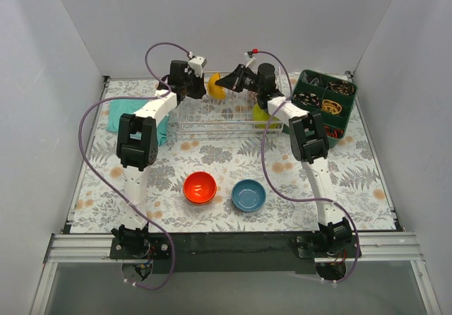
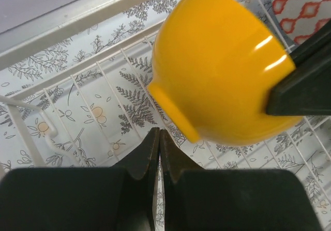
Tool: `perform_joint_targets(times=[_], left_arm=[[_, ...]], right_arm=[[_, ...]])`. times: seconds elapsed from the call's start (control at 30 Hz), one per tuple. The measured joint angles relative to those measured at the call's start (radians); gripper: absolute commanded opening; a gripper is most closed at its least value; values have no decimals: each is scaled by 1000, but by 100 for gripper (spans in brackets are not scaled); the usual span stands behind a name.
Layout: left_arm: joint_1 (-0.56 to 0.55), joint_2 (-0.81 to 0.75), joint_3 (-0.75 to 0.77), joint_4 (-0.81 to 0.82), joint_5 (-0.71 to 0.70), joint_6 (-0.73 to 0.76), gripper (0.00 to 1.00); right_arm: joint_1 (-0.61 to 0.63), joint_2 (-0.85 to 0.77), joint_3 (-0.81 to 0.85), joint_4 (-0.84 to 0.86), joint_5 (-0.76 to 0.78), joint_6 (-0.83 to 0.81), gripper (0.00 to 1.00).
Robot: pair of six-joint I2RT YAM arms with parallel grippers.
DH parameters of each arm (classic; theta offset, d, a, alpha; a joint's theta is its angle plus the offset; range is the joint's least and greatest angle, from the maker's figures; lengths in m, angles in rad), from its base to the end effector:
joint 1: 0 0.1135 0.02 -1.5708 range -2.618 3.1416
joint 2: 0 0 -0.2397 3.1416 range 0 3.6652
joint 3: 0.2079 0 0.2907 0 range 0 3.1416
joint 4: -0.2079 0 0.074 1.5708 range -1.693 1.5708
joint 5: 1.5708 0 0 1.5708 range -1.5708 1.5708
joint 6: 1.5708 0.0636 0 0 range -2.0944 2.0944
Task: Load the bowls into the dish rack
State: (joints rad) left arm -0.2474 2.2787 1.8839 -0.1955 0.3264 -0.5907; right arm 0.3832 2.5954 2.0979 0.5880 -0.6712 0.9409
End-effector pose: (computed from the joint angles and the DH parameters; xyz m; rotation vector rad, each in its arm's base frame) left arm 0.5506 -0.1601 0.1669 -0.1884 2.2383 -0.8225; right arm 0.5665 0.2710 0.1662 -0.1471 1.7074 1.5179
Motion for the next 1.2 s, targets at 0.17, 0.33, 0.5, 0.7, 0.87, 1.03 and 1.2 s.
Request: perform_joint_targets(times=[0.17, 0.33, 0.5, 0.7, 0.87, 1.03, 1.2], left_arm=[[-7, 68, 55, -14, 11, 0, 0], [-19, 117, 120, -22, 29, -1, 0], [-26, 157, 177, -18, 32, -2, 0], [-37, 186, 227, 0, 32, -5, 0], [-50, 187, 228, 18, 29, -5, 0], [-53, 187, 229, 43, 27, -9, 0], [-54, 181, 209, 62, 5, -8, 0]], right_arm=[[-4, 0, 0, 0, 15, 1, 1], [-5, 0, -7, 1, 44, 18, 1], [-14, 0, -11, 7, 59, 26, 12], [-22, 0, -18, -4, 63, 16, 21], [-31, -5, -35, -4, 68, -40, 1], [-43, -29, -45, -20, 50, -72, 1], [-42, -32, -45, -26, 49, -110, 1]])
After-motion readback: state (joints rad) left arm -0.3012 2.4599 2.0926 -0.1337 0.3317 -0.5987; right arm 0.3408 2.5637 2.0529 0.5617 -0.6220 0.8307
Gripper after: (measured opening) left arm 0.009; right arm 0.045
